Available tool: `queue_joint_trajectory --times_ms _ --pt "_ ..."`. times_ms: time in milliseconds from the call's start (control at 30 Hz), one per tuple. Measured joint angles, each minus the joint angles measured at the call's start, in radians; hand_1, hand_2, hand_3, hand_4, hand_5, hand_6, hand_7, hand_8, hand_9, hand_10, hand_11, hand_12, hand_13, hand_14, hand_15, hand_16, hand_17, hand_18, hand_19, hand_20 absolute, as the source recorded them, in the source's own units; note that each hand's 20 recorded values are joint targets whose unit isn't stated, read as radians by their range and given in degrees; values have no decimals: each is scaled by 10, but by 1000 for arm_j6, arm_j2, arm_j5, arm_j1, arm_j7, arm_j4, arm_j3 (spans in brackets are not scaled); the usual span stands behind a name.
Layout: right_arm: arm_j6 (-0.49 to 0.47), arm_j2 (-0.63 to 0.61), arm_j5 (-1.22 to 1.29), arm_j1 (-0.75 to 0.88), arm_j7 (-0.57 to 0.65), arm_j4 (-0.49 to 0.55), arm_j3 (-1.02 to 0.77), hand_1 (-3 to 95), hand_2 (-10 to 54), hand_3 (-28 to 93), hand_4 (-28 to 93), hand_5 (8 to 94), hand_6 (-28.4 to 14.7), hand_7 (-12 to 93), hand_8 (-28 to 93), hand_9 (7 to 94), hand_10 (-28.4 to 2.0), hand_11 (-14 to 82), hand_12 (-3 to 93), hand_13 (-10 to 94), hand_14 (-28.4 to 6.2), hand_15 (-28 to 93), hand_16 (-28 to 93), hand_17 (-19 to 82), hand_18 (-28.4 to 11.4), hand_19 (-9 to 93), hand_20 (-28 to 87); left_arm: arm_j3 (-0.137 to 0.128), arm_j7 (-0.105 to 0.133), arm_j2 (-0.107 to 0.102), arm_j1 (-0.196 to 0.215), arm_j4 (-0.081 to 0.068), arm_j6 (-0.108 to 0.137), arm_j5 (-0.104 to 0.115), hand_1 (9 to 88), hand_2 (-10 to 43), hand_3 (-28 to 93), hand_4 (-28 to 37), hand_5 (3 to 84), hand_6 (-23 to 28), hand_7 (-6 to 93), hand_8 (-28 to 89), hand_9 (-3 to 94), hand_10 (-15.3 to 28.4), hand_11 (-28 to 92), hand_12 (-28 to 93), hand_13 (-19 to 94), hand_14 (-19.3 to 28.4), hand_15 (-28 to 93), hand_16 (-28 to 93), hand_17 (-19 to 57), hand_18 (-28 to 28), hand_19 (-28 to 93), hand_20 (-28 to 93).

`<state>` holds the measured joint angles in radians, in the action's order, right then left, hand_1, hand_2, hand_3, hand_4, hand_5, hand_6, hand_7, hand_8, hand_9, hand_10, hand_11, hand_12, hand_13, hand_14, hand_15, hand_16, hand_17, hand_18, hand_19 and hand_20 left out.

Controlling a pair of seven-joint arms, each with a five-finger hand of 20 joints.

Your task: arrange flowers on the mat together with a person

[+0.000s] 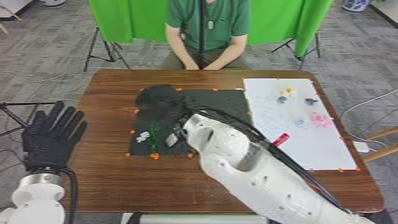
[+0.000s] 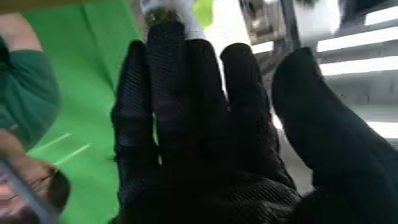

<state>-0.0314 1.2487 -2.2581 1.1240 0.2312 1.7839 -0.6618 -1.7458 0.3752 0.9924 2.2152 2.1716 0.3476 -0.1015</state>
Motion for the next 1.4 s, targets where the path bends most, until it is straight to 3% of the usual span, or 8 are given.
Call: queue_joint_trajectory --times_ms 167,300,500,600,800,1000,1400 --pt "74 -92 111 68 -49 109 -134 440 107 676 -282 539 15 206 -109 579 -115 117 159 514 -91 329 189 259 -146 533 180 -3 3 0 2 -1 -11 0 289 128 718 -283 375 70 136 -113 332 144 204 79 249 134 315 -78 -64 130 328 114" --pt "108 -166 175 137 -98 176 -255 405 108 697 -282 528 16 193 -140 568 -117 112 161 501 -98 310 196 255 -145 509 176 -6 3 0 2 -4 -33 0 291 126 716 -283 374 69 134 -112 332 143 203 80 251 132 311 -77 -64 130 325 115" --pt "133 -258 324 259 -98 254 -430 342 123 713 -281 509 6 186 -140 532 -129 99 161 450 -112 290 200 218 -149 461 165 -16 4 0 3 -5 -47 -1 290 124 717 -283 374 68 134 -111 332 143 202 82 252 131 306 -74 -62 130 321 115" --pt "116 -269 476 329 -134 258 -550 330 129 709 -277 500 2 176 -136 517 -134 92 161 431 -121 281 199 207 -150 440 162 -22 6 0 6 -5 -48 -1 291 124 717 -283 374 68 134 -111 333 143 202 82 253 130 305 -74 -62 130 320 116" --pt "-14 -288 807 471 -192 262 -789 315 131 705 -270 485 -4 162 -126 495 -139 81 164 409 -131 270 199 197 -152 419 163 -33 16 0 16 -3 -51 -1 291 122 718 -283 375 68 134 -111 334 143 201 82 253 130 302 -72 -62 130 318 117" --pt "23 -322 981 583 -131 283 -913 281 126 700 -255 475 -15 146 -118 476 -151 70 166 395 -142 264 201 190 -156 444 183 -40 28 1 23 -3 -56 -1 291 121 717 -283 375 68 133 -111 335 143 201 83 255 130 299 -72 -61 130 317 117" --pt "135 -328 1131 716 -155 296 -1007 250 137 692 -242 462 -37 129 -100 469 -169 65 172 395 -151 267 201 188 -160 448 186 -42 34 13 23 -1 -58 -1 292 120 717 -283 376 68 133 -111 337 142 199 83 256 130 297 -71 -61 131 315 118"
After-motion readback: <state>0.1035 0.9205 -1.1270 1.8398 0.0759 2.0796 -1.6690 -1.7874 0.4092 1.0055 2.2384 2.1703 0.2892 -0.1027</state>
